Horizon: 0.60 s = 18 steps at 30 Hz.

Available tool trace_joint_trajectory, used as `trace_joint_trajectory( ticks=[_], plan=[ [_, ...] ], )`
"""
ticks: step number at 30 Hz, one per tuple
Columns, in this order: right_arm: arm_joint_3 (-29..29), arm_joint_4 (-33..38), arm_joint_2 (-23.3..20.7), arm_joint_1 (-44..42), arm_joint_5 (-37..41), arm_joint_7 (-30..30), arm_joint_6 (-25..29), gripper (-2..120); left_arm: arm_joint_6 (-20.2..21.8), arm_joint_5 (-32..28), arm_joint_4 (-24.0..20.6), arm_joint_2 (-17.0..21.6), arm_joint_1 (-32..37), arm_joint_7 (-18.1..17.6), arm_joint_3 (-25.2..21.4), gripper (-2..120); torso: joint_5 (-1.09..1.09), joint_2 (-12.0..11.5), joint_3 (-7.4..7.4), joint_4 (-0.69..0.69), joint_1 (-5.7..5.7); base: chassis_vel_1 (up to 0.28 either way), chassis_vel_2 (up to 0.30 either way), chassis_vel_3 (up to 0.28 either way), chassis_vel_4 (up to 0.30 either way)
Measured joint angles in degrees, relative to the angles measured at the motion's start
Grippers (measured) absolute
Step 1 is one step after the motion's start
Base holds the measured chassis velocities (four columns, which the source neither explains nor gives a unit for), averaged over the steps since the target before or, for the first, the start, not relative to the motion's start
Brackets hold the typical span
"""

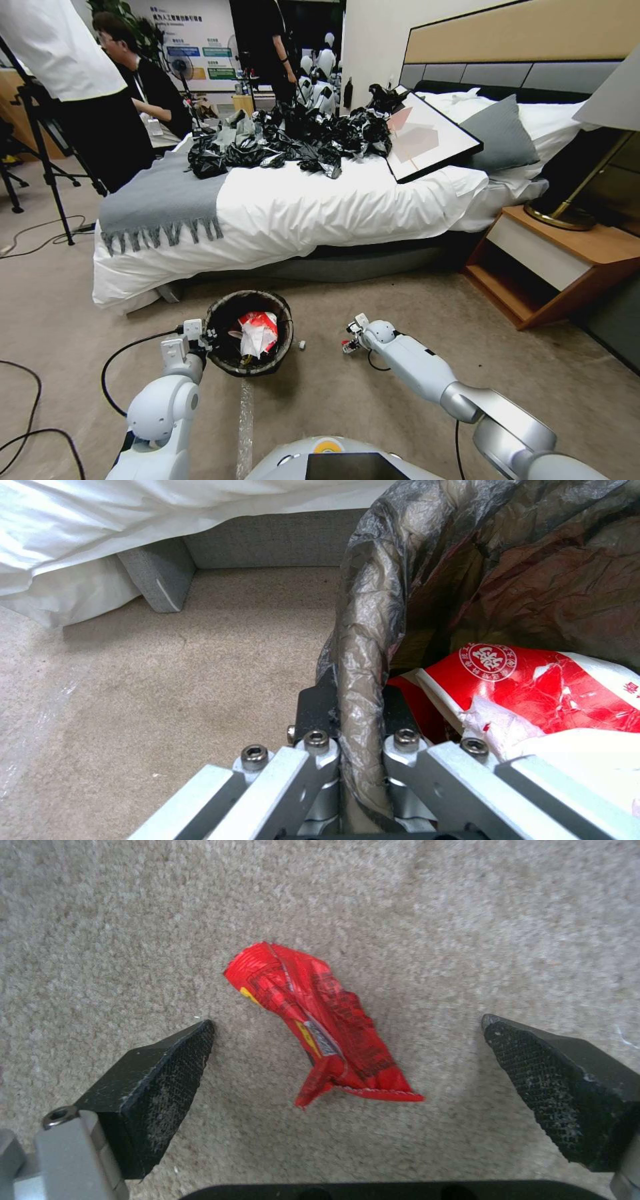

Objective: Pick up the trash bin, then pick up the garbage from the floor and place it into the trash bin.

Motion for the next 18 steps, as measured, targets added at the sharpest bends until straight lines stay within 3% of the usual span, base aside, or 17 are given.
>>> trace_joint_trajectory(
  ticks=[6, 13, 18],
  plan=[
    [0.0, -0.8, 0.6, 0.3, -0.8, -0.1, 0.1, 100, 0.0, 0.0, 0.2, 0.0, -0.1, 0.0, 0.1, 0, -0.02, 0.0, 0.00, -0.02, 0.00, 0.000, 0.000, 0.000, 0.000],
    [0.5, -3.6, 2.4, 0.9, -1.8, -1.1, 0.5, 92, 0.0, 0.0, 0.2, -0.2, 0.0, 0.1, 0.0, 0, -0.07, 0.0, -0.04, -0.05, -0.02, 0.000, 0.000, 0.000, 0.000],
    [0.6, -3.7, 2.4, 0.6, -2.4, -1.3, 0.9, 92, 0.0, 0.5, 0.2, 0.0, 0.1, 0.3, -0.4, 0, -0.03, 0.0, -0.03, 0.00, -0.02, 0.000, 0.000, 0.000, 0.000]
  ],
)
